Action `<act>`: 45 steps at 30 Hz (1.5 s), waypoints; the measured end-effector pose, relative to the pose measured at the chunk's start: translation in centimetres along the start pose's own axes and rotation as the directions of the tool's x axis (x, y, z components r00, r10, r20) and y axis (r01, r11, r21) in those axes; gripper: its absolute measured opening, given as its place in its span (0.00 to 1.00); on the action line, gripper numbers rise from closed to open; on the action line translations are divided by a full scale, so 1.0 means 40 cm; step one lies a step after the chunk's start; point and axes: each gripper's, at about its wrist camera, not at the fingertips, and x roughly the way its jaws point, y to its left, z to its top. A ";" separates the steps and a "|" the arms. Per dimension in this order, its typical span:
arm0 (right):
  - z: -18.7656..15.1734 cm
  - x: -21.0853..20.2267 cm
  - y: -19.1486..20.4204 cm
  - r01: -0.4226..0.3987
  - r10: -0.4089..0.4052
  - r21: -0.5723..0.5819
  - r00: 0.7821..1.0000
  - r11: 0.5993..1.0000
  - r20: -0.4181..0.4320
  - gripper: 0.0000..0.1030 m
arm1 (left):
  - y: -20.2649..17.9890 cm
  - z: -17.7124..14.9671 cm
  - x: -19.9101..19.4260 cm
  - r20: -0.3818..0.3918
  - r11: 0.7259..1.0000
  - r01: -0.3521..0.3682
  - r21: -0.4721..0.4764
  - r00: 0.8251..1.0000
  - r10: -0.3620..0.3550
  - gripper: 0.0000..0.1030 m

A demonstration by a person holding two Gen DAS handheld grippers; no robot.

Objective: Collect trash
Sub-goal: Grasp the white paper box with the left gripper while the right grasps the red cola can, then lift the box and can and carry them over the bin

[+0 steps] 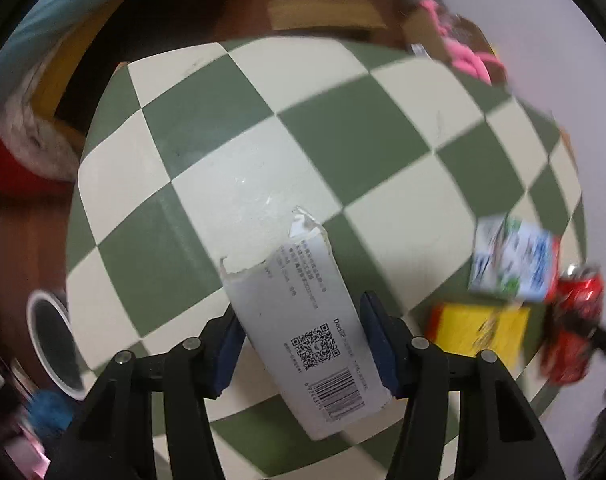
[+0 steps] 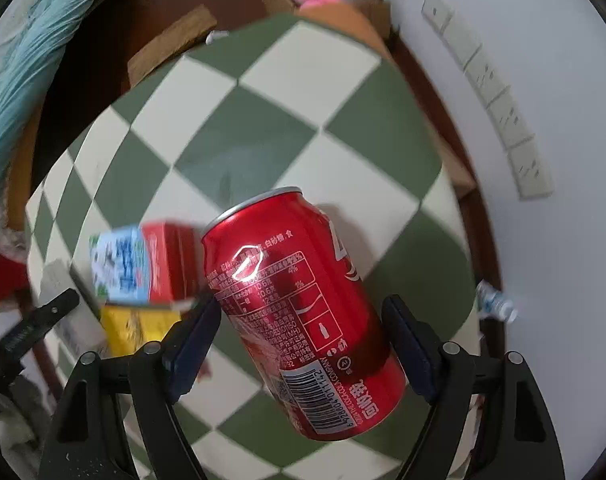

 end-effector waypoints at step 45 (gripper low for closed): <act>-0.174 -0.122 0.071 0.023 -0.003 -0.079 0.970 0.997 0.243 0.73 | 0.027 -0.180 -0.217 0.279 0.990 -0.096 0.105 0.958 0.063 0.47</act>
